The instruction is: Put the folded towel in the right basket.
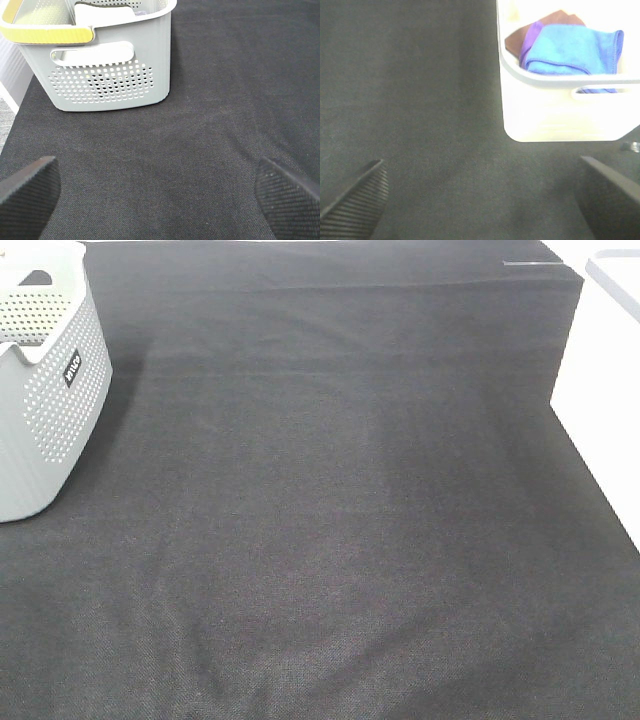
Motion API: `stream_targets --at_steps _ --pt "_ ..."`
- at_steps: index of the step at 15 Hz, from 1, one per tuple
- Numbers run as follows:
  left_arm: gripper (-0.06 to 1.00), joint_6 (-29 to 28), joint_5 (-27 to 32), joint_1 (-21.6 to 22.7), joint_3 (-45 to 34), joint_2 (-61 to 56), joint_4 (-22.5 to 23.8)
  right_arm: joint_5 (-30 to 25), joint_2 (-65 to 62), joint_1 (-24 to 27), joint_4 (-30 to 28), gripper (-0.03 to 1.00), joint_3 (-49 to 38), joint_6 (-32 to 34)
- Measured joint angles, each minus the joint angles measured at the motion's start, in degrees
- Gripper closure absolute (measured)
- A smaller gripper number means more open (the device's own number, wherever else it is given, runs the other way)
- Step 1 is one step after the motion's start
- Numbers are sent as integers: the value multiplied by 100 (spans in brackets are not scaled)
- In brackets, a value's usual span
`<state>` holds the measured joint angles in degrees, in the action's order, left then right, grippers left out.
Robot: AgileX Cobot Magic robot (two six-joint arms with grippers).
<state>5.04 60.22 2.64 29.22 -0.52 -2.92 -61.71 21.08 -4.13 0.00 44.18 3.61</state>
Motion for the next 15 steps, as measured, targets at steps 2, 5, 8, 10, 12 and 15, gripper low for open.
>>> stream_targets --at_steps 2,5,8,10,12,15 --pt "-4 0 0 0 0 0 0 29 -991 0 0 0 -716 -11" --pt "-4 0 0 0 0 0 0 57 -2097 0 0 0 -1553 -57" --pt "-4 0 0 0 0 0 11 -40 -2126 0 -52 0 -1736 -189" --pt "-4 0 0 0 0 0 11 -149 -2126 0 -132 0 -1793 -206" --pt "-4 0 0 0 0 0 11 -155 -2126 0 -132 0 -1793 -206" --pt "-4 0 0 0 0 0 11 -155 -2126 6 -57 0 -1793 -206"
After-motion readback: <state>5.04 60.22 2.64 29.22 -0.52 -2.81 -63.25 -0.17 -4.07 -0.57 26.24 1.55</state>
